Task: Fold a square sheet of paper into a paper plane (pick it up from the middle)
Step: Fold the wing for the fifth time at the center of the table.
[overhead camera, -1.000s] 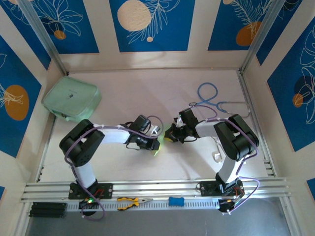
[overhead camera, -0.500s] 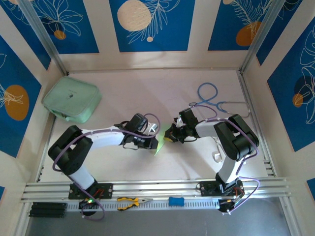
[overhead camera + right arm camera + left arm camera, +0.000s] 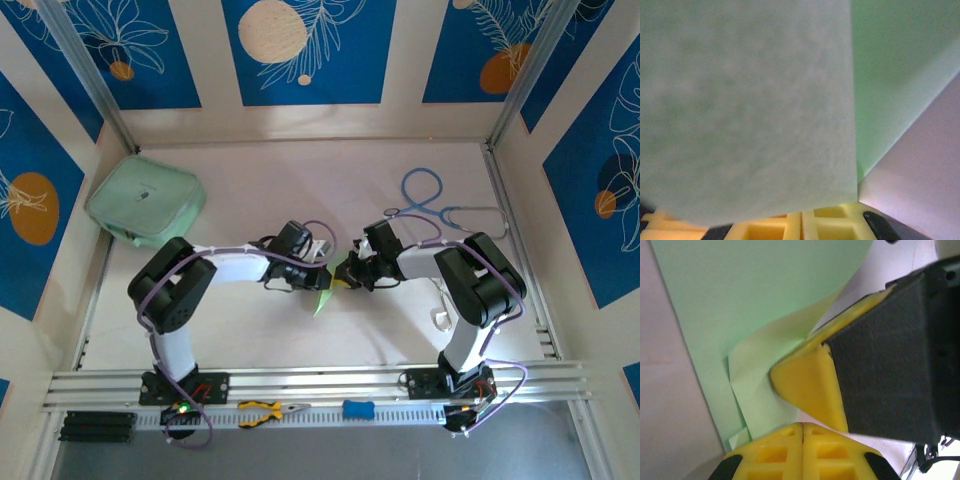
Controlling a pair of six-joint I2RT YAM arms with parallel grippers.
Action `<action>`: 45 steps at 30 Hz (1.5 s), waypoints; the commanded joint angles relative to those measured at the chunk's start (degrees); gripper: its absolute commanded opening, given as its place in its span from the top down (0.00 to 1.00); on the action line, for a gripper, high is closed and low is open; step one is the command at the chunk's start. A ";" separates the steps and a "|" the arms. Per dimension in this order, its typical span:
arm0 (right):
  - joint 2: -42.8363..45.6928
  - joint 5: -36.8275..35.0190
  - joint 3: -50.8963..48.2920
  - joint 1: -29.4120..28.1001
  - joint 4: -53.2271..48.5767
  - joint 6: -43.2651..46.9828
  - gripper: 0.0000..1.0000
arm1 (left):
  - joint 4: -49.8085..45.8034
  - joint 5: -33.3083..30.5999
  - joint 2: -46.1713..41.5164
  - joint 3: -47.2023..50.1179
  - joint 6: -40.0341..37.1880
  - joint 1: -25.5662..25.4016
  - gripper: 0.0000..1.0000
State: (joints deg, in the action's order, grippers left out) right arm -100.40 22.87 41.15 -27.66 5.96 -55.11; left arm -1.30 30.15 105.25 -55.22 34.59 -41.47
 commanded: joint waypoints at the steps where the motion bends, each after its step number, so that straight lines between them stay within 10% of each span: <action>1: -2.26 -4.06 -1.57 -0.73 -2.18 -0.52 0.91 | -2.07 -0.30 1.95 -1.92 -0.48 0.36 0.97; 11: 7.72 -3.93 -1.57 2.53 -4.69 2.41 0.86 | -9.57 -2.77 5.07 1.73 -5.68 0.36 1.00; 21: 19.60 -4.13 -7.30 2.79 -4.21 4.01 0.89 | -7.08 7.88 4.41 4.35 -9.04 0.30 1.00; 31: 13.67 -6.17 -5.57 -4.13 -2.57 4.74 0.91 | -8.10 7.97 4.44 3.73 -9.11 0.26 1.00; 45: 5.16 -8.49 -5.95 0.15 1.63 4.54 0.92 | -8.04 7.47 4.44 4.50 -8.48 0.34 1.00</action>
State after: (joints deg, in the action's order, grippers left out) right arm -94.00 16.84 35.40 -29.58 6.76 -51.42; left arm -3.95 39.24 107.44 -52.97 26.85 -40.99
